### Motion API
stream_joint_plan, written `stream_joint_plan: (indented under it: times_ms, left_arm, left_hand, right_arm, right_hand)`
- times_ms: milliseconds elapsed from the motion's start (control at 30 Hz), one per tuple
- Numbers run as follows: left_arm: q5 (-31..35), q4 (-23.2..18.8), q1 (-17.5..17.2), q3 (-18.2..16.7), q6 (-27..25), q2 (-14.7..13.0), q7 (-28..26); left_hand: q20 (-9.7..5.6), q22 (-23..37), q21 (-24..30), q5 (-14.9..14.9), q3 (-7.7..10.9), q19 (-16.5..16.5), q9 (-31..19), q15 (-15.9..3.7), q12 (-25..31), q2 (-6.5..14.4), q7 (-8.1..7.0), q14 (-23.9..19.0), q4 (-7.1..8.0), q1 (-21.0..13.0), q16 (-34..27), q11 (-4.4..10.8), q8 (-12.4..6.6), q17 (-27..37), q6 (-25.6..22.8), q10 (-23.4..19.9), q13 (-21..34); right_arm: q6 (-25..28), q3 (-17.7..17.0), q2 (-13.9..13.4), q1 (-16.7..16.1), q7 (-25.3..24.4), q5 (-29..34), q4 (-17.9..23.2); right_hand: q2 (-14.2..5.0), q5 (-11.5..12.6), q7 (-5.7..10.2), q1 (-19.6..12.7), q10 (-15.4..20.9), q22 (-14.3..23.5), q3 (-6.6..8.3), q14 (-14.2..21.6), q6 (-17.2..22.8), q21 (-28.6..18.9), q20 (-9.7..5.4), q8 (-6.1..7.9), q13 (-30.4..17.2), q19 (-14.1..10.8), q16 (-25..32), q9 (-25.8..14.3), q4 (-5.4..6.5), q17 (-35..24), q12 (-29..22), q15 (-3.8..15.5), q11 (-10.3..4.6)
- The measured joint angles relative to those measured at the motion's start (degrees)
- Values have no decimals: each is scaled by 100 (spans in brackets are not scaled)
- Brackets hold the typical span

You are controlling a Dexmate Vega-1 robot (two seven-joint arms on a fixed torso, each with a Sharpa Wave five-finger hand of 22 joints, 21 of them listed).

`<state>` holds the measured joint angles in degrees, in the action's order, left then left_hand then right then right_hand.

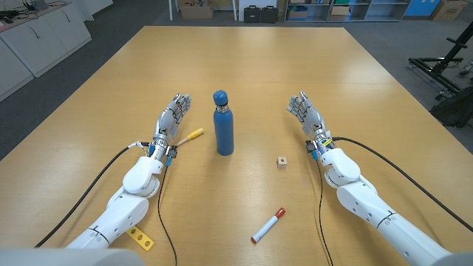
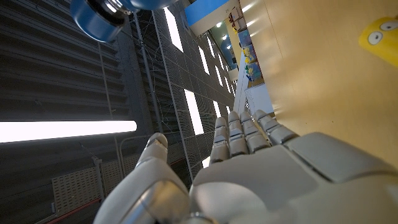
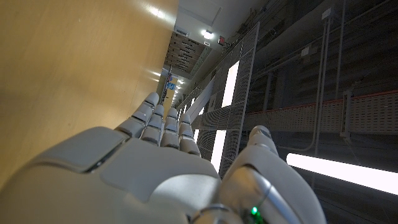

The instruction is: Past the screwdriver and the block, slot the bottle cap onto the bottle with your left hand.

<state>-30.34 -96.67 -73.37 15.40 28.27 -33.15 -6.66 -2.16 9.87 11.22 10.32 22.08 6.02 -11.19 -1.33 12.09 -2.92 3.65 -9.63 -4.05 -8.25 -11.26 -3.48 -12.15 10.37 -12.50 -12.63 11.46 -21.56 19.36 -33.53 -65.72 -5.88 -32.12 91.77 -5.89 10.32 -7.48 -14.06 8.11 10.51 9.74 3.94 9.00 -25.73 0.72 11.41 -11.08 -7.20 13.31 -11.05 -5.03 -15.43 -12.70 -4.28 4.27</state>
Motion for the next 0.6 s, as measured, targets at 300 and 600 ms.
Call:
stream_joint_plan:
  times_ms: [300, 600]
  left_arm:
    - [-13, 22, 41, 18, -48, -37, 20]
    - [-22, 23, 117, 30, -105, -88, 32]
  left_hand:
    - [0, 0, 0, 0, 17, 0, 0, -31, 0, 2, -14, -31, -16, 2, 0, 30, 0, 0, -77, -30, 1]
    - [0, 0, 0, 0, 17, 0, -1, -10, 0, 23, -30, -72, -16, 23, 0, 30, 0, 0, -92, -30, 1]
  right_arm:
    - [0, 39, 43, 30, -30, 21, -41]
    - [-16, 67, 101, 121, -68, 67, -104]
  right_hand:
    - [0, 0, 0, 0, 0, 0, 0, -1, 0, 0, 0, 0, 0, 0, 0, 0, 0, 0, 0, -1, 0]
    - [0, 0, 0, 0, 0, 0, 0, -1, 0, 23, 0, 0, 0, 0, 0, 0, 0, 21, 0, -1, 0]
